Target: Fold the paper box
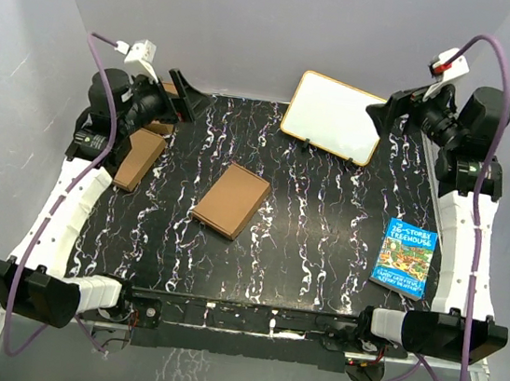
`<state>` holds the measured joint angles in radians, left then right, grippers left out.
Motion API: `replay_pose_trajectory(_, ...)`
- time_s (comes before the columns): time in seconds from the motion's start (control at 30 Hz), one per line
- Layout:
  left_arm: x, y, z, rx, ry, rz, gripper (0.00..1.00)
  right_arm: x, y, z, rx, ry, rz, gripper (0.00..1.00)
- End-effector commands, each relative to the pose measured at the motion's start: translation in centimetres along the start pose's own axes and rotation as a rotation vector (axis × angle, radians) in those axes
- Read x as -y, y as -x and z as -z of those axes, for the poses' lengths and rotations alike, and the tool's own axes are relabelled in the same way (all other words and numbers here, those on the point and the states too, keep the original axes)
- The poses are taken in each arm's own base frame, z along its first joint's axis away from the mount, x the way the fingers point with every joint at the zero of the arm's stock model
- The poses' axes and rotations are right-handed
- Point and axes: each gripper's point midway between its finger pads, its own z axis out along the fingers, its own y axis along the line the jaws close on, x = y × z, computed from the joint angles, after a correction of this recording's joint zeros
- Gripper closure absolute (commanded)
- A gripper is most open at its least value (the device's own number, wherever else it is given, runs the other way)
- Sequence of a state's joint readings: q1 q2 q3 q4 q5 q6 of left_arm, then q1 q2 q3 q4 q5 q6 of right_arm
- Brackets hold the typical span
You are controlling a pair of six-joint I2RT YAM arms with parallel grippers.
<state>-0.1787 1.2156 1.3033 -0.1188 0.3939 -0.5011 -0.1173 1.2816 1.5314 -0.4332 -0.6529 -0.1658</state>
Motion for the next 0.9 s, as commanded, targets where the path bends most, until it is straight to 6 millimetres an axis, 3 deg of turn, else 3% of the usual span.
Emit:
replay_pose_trajectory(0.0, 2.9, 3.4, 2.1, 0.059, -0.053, -0.059, 0.03, -2.0, 4.4, 1.7, 0.073, 0.044, -0.057, 0.0)
replay_pose_trajectory(0.27, 4.4, 5.3, 3.9, 0.111, -0.055, -0.1, 0.03, -2.8, 5.4, 2.3, 0.086, 0.063, -0.103, 0.0)
replay_pose_trajectory(0.53, 3.7, 4.3, 3.7, 0.092, -0.042, -0.099, 0.03, -3.7, 6.7, 2.8, 0.103, 0.074, -0.258, 0.0)
replay_pose_trajectory(0.87, 3.4, 3.7, 3.5, 0.078, -0.046, -0.099, 0.03, -2.3, 6.1, 2.6, 0.094, 0.009, -0.238, 0.0)
